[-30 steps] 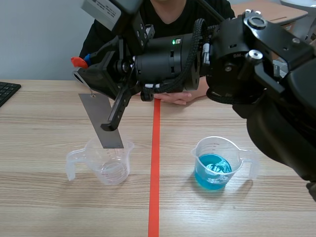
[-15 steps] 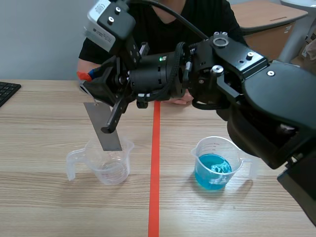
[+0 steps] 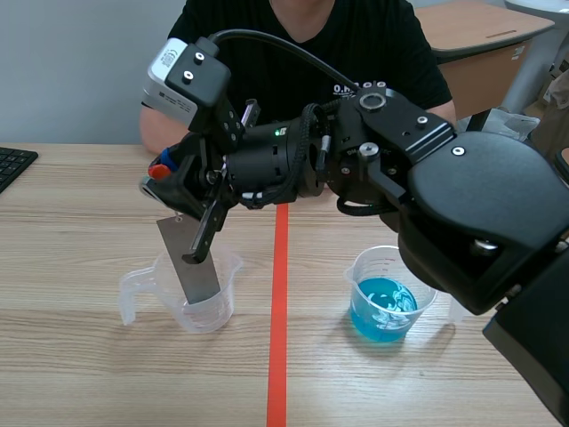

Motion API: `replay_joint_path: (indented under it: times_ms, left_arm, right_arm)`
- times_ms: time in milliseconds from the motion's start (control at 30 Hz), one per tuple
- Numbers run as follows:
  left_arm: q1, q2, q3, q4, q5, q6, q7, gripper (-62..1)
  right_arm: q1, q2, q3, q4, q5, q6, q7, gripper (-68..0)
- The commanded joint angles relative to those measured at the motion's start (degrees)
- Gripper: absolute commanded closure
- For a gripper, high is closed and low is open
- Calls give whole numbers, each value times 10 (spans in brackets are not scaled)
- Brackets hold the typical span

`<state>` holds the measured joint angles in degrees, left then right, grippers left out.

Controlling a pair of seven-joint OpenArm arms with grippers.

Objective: Do the redox reaction experiment.
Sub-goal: 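Put the plate into the left beaker, then return to the home posture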

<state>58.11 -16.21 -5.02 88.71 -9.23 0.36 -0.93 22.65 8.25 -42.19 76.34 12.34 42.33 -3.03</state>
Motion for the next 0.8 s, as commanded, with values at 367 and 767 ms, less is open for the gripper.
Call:
replay_joint_path:
  times_ms: [367,767]
  left_arm:
    - [1,1,1,10,-25,4,-5,-623]
    - [1,1,1,10,-25,3,-6,-623]
  right_arm:
    - [10,-2,-4,12,28,4,14,-487]
    - [-5,-2,-86,13,71,4,-2,-594]
